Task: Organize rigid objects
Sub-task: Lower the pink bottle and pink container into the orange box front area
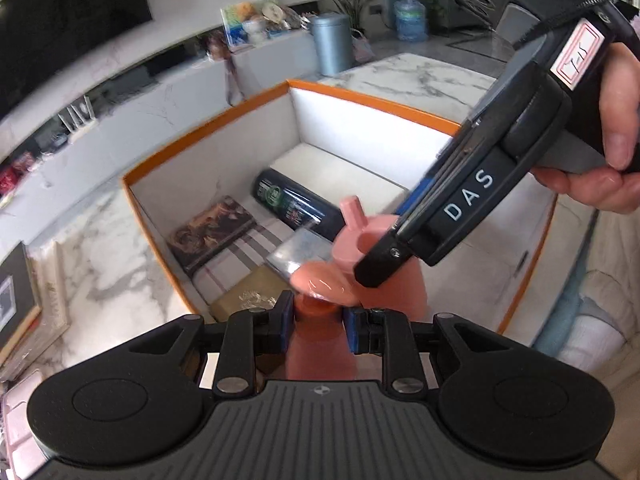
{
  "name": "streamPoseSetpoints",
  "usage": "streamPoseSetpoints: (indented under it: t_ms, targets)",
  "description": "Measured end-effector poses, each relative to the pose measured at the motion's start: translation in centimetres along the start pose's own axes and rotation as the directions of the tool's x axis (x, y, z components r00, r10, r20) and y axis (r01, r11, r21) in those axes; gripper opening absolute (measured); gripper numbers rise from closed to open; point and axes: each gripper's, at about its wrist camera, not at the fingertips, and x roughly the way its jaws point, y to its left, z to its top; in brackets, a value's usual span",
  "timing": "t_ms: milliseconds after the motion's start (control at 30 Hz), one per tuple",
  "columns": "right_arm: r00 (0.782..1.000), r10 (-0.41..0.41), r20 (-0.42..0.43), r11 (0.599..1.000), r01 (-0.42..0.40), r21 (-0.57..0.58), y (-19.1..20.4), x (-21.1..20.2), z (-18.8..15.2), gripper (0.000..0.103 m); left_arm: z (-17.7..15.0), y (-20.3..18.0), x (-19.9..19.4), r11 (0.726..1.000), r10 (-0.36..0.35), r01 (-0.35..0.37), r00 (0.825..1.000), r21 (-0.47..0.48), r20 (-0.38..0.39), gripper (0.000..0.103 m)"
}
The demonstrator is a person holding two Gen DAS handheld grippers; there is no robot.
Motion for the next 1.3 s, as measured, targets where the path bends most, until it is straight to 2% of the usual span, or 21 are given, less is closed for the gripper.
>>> streamPoseSetpoints:
  t_ms: [167,300,433,500,600,667,733,767,867,967,1067,1167,1267,1300]
  targets:
    - [1.000,-0.002,0.000,1.000,0.002,-0.005,0.1,-0.1,-0.2,0.055,0.1,-0.1,-0.7,1.000,0.027,-0.027,1.000,0.007,0.000,0.034]
    - [1.000,0.000,-0.001,1.000,0.000,0.005,0.0,-0.1,-0.4,0.055,0.0,0.1,-1.6,0.999,0.050,-0.050,0.999,-0.006,0.011,0.049]
    - [1.000,0.004,-0.006,1.000,-0.004,0.013,0.1,0.0,-0.6,0.055,-0.4,0.5,-2.7,0.999,0.034,-0.033,0.999,-0.032,0.032,0.055]
    - [1.000,0.006,-0.006,1.000,-0.005,0.017,0.1,0.0,-0.7,0.055,-0.6,0.6,-3.6,0.996,0.041,-0.036,0.997,-0.076,0.063,0.056]
    - [1.000,0.003,0.000,1.000,-0.003,0.022,0.3,0.0,-0.8,0.055,-1.0,1.9,-5.3,0.976,0.039,-0.013,0.993,-0.218,0.114,0.057]
    - [1.000,-0.003,0.004,1.000,0.003,0.020,0.5,0.1,-0.8,0.055,-1.5,2.9,-6.2,0.946,0.046,-0.003,0.991,-0.324,0.126,0.055]
    - [1.000,0.001,0.009,1.000,-0.001,0.014,1.0,0.2,-0.6,0.055,-1.9,4.0,-6.8,0.909,0.064,-0.011,0.992,-0.417,0.112,0.045]
    - [1.000,0.003,0.009,1.000,-0.003,0.008,1.3,0.3,-0.5,0.055,-2.1,4.5,-7.0,0.890,0.056,-0.004,0.993,-0.455,0.102,0.043]
    - [1.000,0.000,-0.009,1.000,0.000,-0.030,2.2,0.8,-0.5,0.055,-2.8,5.8,-7.0,0.841,0.018,0.020,0.998,-0.540,0.066,0.037]
    - [1.000,0.002,-0.014,0.999,-0.002,-0.054,2.7,1.1,-0.6,0.056,-3.4,6.5,-6.8,0.811,-0.019,0.054,0.998,-0.582,0.066,0.029]
    - [1.000,0.027,-0.016,0.998,-0.027,-0.052,2.8,1.2,-0.8,0.057,-3.8,6.6,-6.6,0.796,-0.044,0.083,0.996,-0.599,0.081,0.023]
    - [0.999,0.034,-0.011,0.998,-0.034,-0.057,2.8,1.2,-0.8,0.057,-3.9,6.4,-6.4,0.793,-0.064,0.107,0.994,-0.599,0.093,0.022]
    - [0.998,0.052,-0.028,0.995,-0.054,-0.078,2.9,1.3,-0.7,0.060,-3.7,6.1,-6.5,0.808,-0.067,0.101,0.995,-0.581,0.080,0.023]
    - [0.998,0.054,-0.034,0.994,-0.057,-0.090,2.9,1.2,-0.7,0.061,-3.6,5.9,-6.6,0.821,-0.076,0.102,0.995,-0.561,0.070,0.028]
